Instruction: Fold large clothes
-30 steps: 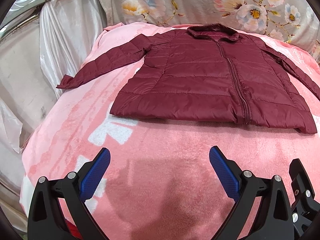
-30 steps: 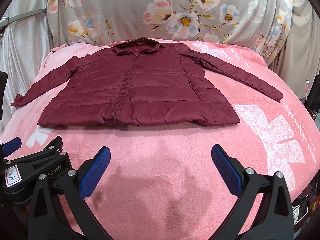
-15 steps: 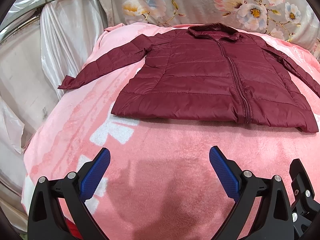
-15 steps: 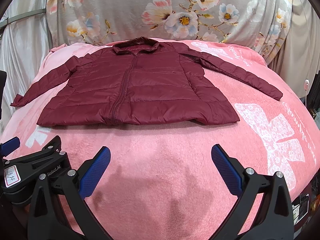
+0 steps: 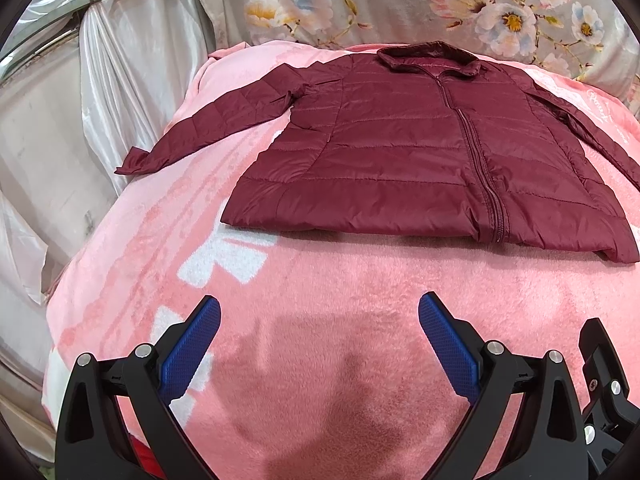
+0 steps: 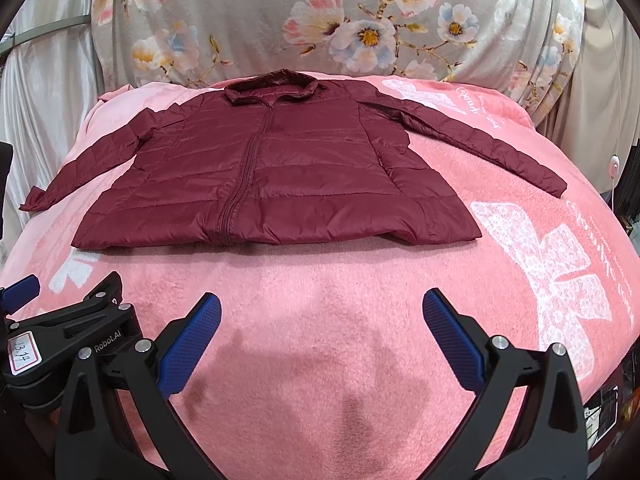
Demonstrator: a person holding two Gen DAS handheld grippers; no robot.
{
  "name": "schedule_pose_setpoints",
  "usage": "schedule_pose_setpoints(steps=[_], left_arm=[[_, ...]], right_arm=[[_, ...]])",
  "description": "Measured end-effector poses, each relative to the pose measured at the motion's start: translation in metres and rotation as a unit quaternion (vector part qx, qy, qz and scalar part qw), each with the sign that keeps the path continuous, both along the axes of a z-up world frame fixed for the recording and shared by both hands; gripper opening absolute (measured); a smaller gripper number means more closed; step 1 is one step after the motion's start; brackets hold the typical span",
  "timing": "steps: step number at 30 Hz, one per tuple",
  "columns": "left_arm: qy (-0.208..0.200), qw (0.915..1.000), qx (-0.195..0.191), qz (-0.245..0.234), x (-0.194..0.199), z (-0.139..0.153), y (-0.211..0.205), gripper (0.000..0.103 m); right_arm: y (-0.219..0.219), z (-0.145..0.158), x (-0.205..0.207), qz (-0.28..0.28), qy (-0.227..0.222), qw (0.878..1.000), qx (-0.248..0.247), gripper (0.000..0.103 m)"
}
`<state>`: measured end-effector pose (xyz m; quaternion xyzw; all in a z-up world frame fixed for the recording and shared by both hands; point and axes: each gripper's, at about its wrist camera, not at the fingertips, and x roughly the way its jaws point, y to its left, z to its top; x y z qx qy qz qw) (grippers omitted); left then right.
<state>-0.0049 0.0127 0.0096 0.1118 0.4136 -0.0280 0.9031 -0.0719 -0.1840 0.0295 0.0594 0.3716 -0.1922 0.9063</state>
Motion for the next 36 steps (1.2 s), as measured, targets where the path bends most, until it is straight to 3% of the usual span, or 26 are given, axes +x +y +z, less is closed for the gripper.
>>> schedule_pose_setpoints(steps=[36], left_arm=[[0.009,1.0,0.002,0.003,0.003,-0.012,-0.004,0.097]], right_arm=[[0.003,-0.007,0.003,0.001,0.005,1.0,0.007,0.098]])
